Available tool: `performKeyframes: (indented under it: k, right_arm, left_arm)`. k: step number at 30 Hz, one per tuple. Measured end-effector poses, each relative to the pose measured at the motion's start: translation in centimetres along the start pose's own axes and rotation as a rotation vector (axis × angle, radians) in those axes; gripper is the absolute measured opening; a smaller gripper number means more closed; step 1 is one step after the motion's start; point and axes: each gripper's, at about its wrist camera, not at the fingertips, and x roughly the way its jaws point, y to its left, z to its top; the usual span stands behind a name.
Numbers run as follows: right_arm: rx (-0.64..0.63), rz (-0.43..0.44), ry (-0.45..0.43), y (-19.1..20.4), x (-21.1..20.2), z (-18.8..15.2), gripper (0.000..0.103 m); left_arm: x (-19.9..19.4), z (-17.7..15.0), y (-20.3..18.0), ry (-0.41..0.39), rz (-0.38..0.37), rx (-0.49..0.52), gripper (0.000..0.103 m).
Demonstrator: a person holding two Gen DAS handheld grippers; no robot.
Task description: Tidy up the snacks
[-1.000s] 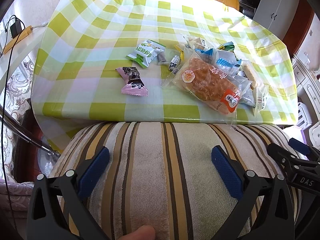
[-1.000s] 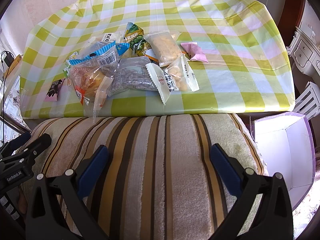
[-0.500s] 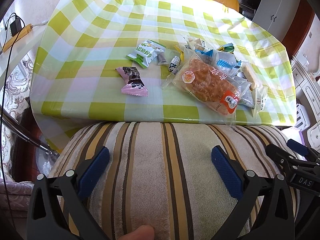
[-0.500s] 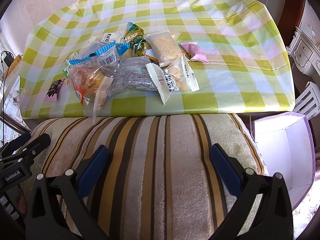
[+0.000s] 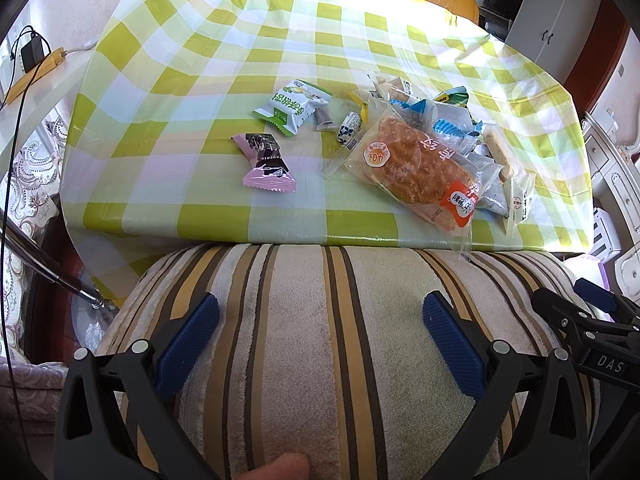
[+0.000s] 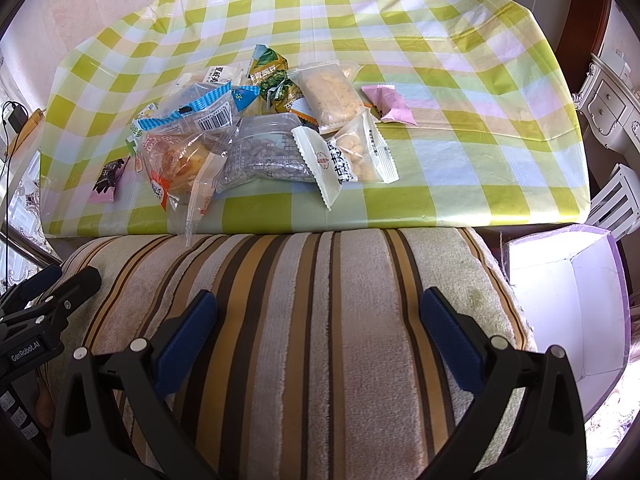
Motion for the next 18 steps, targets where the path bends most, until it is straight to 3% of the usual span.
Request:
performKeyframes:
  k: [18]
  right_arm:
    - [0.004, 0.007, -0.006, -0.29, -0.17, -0.22, 0.102]
  left_arm:
    - [-0.2, -0.18, -0.49, 0.002, 0.028, 0.009, 0.099]
